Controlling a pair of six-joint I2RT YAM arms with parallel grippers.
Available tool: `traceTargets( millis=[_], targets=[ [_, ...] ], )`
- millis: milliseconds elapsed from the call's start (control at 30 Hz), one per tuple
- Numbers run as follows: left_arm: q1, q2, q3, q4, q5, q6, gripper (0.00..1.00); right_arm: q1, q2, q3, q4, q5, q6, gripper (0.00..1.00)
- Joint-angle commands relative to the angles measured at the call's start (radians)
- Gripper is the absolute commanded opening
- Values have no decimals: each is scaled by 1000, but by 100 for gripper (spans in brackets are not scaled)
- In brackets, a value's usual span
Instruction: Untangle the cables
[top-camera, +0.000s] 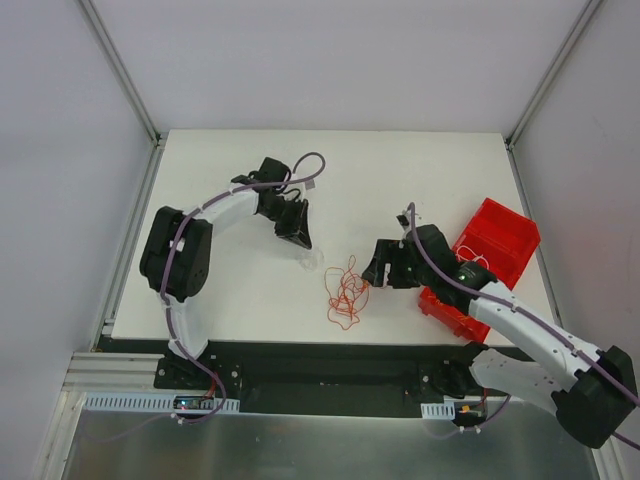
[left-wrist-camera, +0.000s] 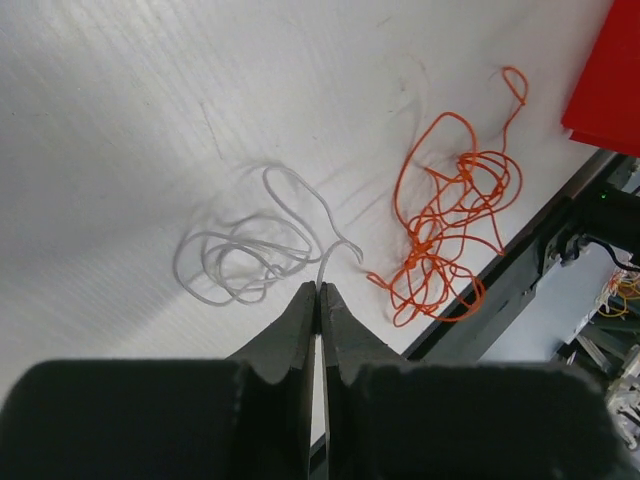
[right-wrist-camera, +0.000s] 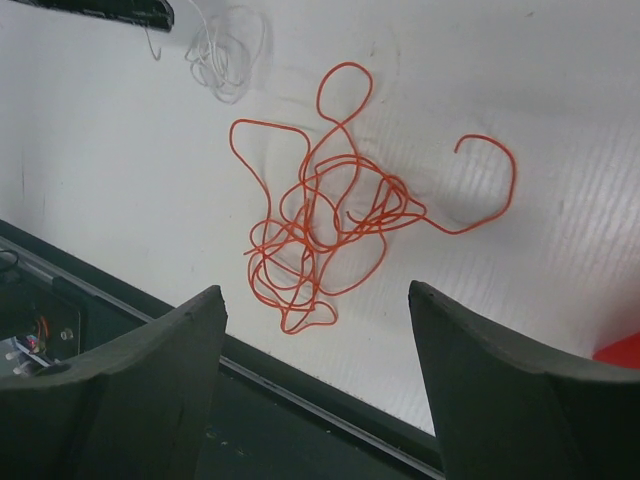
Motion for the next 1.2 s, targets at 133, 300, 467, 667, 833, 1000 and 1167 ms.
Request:
traceTargets(
  millis=[133,300,467,667,833,1000,1167],
  targets=[
    [-8,-320,-27,22,89,-26,0,178,129,44,219,117,59,76],
    [-34,-454,-61,61,106,-39,0,213,197,120,276,226,38,76],
    [-37,-561,-85,107,120,-53,0,215,235,174,352,261,7,77],
    [-37,-661,-114,174,154,-80,0,213,266,183,447,324,31,77],
    [-51,-715,-130,194,152,-85,0,219,352,188,550,166,102,75],
    [-64,-738,-139,208,155,-91,0,225,409,171,657,160,137,75],
    [-71,-756,-149,231,162,-91,0,225,505,213,664,145,195,59]
  ],
)
